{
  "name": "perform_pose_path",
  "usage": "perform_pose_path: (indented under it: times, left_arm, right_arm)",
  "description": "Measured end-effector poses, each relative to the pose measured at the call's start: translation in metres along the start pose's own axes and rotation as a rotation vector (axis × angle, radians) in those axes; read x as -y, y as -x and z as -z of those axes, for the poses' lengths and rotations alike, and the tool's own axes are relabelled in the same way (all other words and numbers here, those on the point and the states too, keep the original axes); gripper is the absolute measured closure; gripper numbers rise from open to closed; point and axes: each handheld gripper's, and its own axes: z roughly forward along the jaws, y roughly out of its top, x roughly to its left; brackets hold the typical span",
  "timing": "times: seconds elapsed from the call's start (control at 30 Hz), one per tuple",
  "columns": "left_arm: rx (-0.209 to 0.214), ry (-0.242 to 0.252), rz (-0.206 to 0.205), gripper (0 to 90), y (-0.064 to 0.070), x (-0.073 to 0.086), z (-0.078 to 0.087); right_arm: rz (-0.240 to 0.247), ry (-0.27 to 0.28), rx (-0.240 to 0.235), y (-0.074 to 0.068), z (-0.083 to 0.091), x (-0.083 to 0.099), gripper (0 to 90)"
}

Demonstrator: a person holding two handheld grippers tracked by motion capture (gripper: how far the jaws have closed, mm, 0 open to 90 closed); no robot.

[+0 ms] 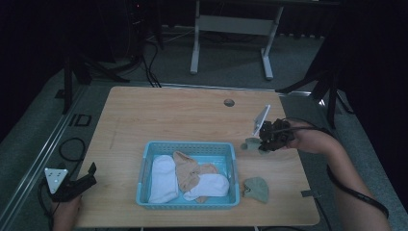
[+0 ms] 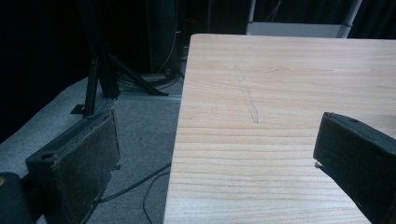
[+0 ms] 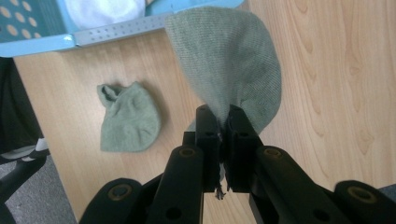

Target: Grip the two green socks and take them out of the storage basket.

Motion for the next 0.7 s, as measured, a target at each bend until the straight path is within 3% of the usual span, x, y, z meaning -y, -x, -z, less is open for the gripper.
perform_pose_path:
  times: [0.2, 0.7]
  left_arm:
    - [0.001, -0.001, 0.000, 0.7, 0.000, 0.000, 0.000]
    - [0.004, -0.006, 0.004, 0.7, -0.001, 0.000, 0.000]
  right_arm:
    - [-0.014, -0.015, -0.010, 0.004, -0.022, 0.002, 85.6]
    - [-0.061, -0.074, -0.049, 0.007, -0.099, 0.014, 85.6]
